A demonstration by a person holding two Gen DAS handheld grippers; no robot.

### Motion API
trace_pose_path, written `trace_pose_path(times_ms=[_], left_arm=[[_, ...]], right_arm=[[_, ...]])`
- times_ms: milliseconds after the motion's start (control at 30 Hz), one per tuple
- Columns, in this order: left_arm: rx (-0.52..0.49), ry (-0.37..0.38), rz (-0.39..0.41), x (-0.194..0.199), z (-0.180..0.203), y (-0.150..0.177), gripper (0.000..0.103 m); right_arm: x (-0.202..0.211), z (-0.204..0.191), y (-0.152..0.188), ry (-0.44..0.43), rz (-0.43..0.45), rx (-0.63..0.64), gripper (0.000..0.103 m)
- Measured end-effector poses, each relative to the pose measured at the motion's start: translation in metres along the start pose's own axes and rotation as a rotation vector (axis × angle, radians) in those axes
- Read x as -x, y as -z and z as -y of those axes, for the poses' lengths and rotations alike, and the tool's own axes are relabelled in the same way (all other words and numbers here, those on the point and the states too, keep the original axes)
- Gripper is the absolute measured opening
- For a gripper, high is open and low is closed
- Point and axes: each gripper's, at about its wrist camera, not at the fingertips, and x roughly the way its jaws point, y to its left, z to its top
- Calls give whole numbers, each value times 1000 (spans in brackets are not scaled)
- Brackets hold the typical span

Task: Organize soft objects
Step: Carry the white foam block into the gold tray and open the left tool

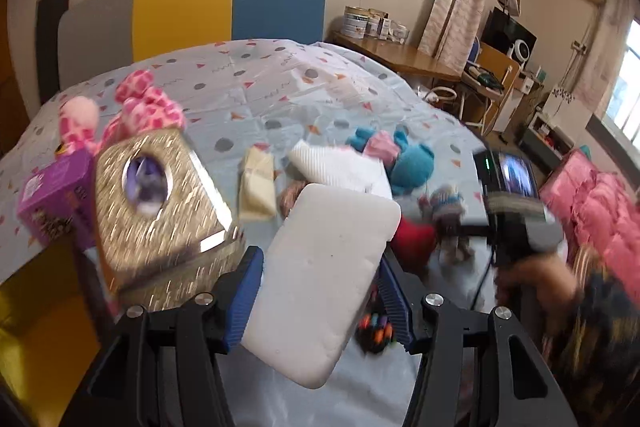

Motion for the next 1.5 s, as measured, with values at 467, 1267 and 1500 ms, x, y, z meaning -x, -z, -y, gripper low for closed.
trace_pose_path(times_ms=[467, 1267, 1500], left_arm=[[197, -223, 123, -14, -114, -97, 58], [389, -564, 132, 113, -200, 118, 64], [411, -583, 132, 119, -201, 131, 67]], right_arm=[[-1, -18, -4, 13, 10, 41, 34], [11, -36, 12, 61, 43, 107, 29], [15, -36, 16, 54, 49, 103, 27]])
